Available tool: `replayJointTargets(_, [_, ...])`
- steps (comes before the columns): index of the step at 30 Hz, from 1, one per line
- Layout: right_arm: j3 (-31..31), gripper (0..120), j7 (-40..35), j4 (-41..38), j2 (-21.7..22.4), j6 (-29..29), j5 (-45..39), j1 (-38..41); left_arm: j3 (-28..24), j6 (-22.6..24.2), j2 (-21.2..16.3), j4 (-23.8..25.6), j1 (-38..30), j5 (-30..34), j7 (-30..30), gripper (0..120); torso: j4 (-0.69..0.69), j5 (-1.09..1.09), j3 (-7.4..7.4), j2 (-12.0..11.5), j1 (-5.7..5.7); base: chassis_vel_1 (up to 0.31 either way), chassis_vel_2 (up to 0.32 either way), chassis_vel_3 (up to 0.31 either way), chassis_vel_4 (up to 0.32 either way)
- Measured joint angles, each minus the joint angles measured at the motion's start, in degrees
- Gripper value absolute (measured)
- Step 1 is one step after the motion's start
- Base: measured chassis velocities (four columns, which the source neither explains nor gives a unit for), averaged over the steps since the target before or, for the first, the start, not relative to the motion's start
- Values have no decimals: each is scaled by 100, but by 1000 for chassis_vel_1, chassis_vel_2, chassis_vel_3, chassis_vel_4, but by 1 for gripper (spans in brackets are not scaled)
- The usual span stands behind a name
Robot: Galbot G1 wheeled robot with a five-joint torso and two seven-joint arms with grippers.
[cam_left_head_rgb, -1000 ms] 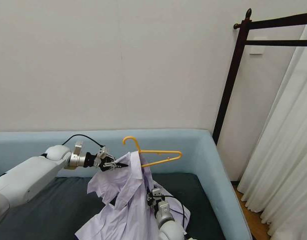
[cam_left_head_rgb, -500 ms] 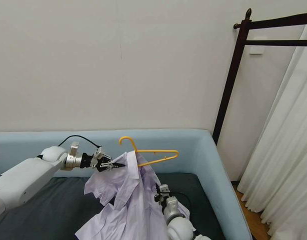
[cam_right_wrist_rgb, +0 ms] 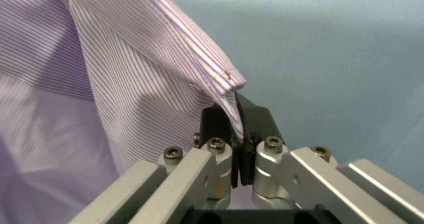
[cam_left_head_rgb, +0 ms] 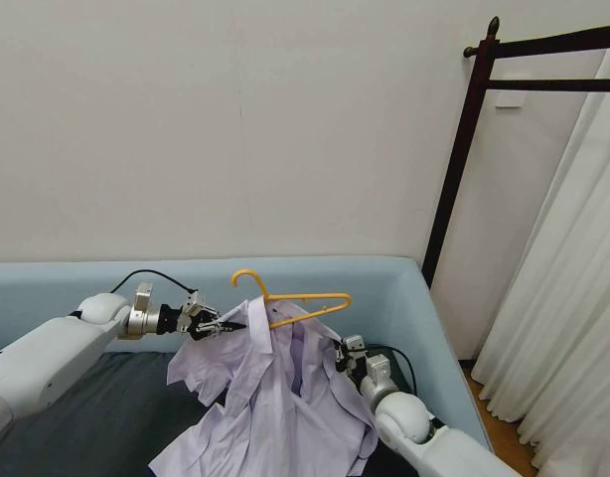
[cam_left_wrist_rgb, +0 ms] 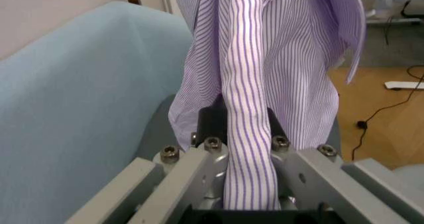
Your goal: Pick up the clothes from the sofa and hang them on the clothes hanger.
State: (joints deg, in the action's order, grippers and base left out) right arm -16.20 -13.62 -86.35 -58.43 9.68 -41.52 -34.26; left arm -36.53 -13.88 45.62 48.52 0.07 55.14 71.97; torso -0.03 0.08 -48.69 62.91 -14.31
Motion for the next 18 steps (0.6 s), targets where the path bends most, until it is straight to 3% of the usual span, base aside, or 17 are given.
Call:
replayJointTargets(7, [-67,0,197,-34,264,407,-849,536,72,-63,-9,9,77,14,-50,1,1,-2,0,0,0,0,0,0,0])
replayJointTargets(18, [-194,0,348,8,508,531,-1289,1168,221,-149,-50,-94,168,-134,73,1,1,-2,0,0,0,0,0,0,0])
